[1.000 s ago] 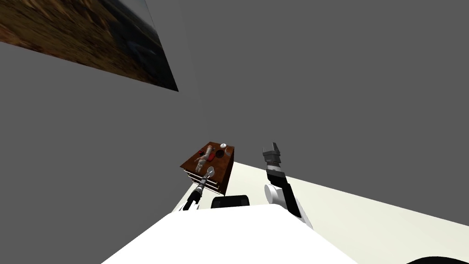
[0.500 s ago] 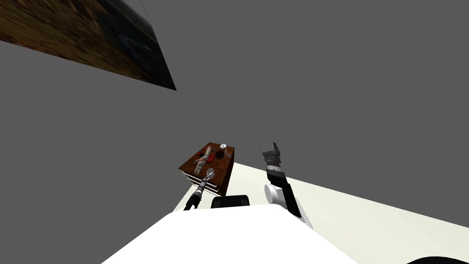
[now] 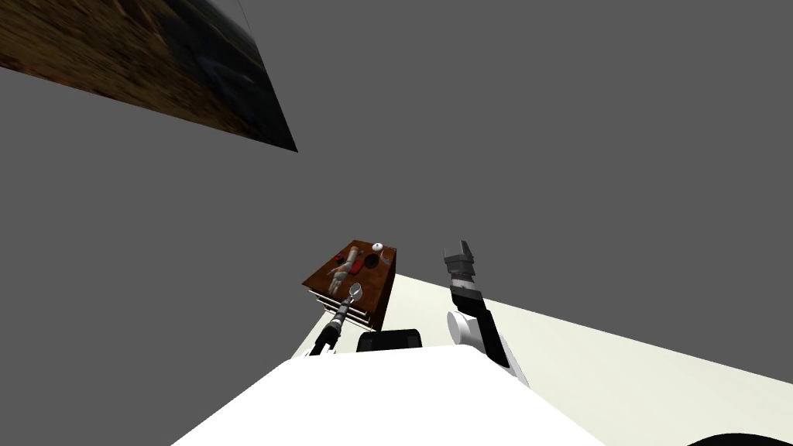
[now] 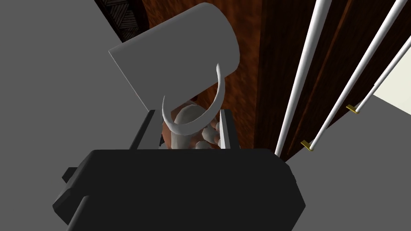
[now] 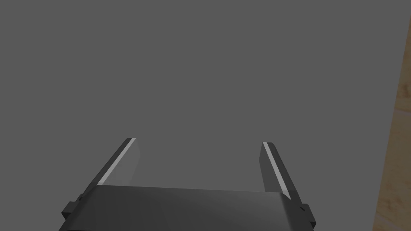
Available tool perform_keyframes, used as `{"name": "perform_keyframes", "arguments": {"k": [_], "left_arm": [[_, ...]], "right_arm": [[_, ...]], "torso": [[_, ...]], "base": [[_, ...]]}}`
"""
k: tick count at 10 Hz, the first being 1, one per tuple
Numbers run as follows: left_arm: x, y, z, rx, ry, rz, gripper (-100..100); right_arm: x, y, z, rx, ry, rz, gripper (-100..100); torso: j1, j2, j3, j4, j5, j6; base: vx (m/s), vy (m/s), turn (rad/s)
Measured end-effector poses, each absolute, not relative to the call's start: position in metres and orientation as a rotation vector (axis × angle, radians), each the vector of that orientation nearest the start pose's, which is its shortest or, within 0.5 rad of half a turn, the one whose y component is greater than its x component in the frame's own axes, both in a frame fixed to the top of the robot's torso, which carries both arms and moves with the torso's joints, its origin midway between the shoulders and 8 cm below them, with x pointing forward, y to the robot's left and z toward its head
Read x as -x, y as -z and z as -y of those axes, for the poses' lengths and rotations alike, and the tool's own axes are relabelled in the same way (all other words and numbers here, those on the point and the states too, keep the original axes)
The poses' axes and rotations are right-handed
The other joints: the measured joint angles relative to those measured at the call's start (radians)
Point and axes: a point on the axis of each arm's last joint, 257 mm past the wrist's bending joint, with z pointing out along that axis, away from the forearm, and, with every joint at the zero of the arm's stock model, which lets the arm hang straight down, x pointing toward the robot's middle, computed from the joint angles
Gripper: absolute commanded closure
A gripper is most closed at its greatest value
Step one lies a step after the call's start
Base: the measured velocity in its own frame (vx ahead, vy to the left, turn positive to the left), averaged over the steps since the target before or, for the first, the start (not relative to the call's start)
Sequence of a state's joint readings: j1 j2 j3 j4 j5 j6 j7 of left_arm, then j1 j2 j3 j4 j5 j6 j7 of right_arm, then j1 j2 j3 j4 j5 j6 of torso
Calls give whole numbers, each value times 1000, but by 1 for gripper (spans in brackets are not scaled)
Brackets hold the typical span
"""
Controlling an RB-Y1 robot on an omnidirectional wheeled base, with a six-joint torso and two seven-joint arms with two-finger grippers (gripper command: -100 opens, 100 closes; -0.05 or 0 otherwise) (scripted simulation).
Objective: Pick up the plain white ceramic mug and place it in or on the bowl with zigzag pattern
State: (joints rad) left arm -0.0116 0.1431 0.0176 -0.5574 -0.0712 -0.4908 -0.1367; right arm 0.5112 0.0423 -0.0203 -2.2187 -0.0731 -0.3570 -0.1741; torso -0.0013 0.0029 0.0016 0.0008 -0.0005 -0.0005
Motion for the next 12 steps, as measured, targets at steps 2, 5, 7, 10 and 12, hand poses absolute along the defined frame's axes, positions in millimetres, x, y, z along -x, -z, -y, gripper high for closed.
{"name": "perform_keyframes", "arguments": {"k": [2, 5, 7, 10, 12], "left_arm": [[-378, 546, -310, 1294, 698, -1730, 0], [-398, 528, -322, 1256, 712, -1704, 100], [-404, 519, -332, 1233, 716, -1694, 100], [-413, 502, -354, 1193, 715, -1689, 100], [-419, 493, -370, 1171, 706, -1694, 100]], "right_arm": [[-371, 37, 306, -982, -1426, -602, 0], [-371, 37, 306, -982, -1426, -602, 0], [-371, 37, 306, -982, -1426, -602, 0], [-371, 37, 306, -982, -1426, -602, 0], [-371, 37, 306, -982, -1426, -602, 0]], "torso": [[0, 3, 2, 0, 0, 0], [4, 6, 4, 2, 0, -1], [5, 5, 3, 2, 0, 0], [4, 6, 4, 2, 0, 0], [4, 5, 4, 2, -1, 0]], "base": [[-37, -1, 0], [-112, 51, -41], [-99, 72, -82], [-98, 66, -123], [-84, 60, -93]]}}
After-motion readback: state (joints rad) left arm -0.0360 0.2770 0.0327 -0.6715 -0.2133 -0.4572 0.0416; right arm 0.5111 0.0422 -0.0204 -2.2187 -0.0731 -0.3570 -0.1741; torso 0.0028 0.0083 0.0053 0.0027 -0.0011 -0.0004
